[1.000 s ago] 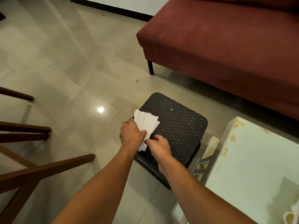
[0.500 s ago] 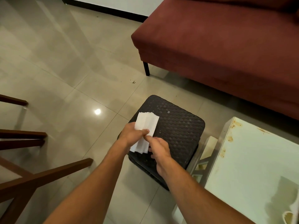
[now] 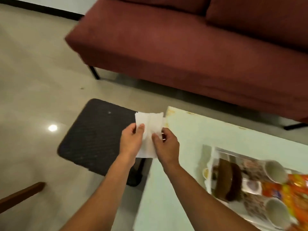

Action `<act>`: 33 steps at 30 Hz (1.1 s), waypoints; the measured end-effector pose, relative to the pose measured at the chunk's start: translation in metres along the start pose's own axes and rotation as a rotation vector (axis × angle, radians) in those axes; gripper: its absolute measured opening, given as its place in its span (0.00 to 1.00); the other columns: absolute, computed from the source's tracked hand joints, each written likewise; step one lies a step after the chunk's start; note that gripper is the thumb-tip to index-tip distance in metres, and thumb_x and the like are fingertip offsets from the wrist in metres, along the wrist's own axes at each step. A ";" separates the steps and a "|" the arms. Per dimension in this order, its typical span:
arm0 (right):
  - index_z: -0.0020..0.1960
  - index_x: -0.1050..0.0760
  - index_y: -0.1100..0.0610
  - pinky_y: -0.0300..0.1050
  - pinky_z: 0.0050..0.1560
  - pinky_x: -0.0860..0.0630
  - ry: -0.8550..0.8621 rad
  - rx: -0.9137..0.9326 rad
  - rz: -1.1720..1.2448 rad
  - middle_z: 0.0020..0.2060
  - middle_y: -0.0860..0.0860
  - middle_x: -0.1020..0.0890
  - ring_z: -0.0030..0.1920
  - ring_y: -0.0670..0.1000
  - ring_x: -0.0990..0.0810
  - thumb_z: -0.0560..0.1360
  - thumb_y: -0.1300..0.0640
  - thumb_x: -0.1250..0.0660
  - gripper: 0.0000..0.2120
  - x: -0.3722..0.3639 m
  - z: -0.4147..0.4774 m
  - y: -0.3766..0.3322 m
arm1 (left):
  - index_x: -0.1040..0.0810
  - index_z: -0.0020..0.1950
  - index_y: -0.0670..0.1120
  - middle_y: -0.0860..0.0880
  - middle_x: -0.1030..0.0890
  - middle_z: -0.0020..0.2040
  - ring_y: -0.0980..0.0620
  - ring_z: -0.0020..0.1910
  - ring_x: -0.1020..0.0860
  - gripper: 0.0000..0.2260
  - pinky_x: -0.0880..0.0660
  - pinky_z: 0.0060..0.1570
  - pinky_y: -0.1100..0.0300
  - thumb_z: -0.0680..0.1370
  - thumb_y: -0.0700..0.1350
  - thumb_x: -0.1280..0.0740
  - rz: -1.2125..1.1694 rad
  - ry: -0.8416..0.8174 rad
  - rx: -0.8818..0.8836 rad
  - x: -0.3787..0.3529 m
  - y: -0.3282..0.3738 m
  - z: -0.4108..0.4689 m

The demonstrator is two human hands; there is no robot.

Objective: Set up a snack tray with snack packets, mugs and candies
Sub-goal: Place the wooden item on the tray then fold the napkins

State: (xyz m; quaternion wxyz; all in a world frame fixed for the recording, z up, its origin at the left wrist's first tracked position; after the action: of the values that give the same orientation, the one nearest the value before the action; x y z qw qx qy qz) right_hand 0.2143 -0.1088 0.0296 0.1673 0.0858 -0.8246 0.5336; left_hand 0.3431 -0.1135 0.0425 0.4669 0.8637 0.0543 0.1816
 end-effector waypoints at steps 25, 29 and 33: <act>0.45 0.20 0.52 0.39 0.29 0.33 0.330 -0.096 -0.404 0.38 0.49 0.15 0.35 0.49 0.21 0.78 0.56 0.33 0.05 0.270 -0.057 0.156 | 0.24 0.63 0.57 0.56 0.16 0.53 0.60 0.51 0.19 0.11 0.28 0.42 0.72 0.83 0.52 0.40 0.215 -0.430 -0.011 -0.286 -0.039 -0.225; 0.46 0.20 0.52 0.40 0.36 0.32 0.349 -0.055 -0.488 0.44 0.50 0.17 0.38 0.47 0.22 0.77 0.56 0.31 0.01 0.263 -0.048 0.168 | 0.24 0.63 0.57 0.56 0.17 0.53 0.59 0.51 0.19 0.11 0.24 0.46 0.67 0.83 0.52 0.40 0.245 -0.396 -0.032 -0.288 -0.041 -0.219; 0.52 0.20 0.52 0.40 0.40 0.28 0.353 -0.068 -0.477 0.48 0.50 0.17 0.46 0.50 0.18 0.76 0.54 0.29 0.06 0.258 -0.051 0.177 | 0.30 0.71 0.60 0.60 0.19 0.58 0.58 0.55 0.20 0.17 0.25 0.50 0.66 0.82 0.54 0.39 0.284 -0.371 -0.062 -0.285 -0.045 -0.219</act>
State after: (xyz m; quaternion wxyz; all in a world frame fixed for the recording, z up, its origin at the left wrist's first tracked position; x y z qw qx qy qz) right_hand -0.0730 0.0210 -0.0067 0.4317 0.1774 -0.7566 0.4580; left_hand 0.0021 0.0096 0.0393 0.4651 0.8665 -0.1602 0.0854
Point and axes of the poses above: each hand's wrist, its own z-axis towards the middle knuckle, its own x-axis out of the back of the hand, y = z × x, the point moved 3 cm from there along z, towards the middle knuckle
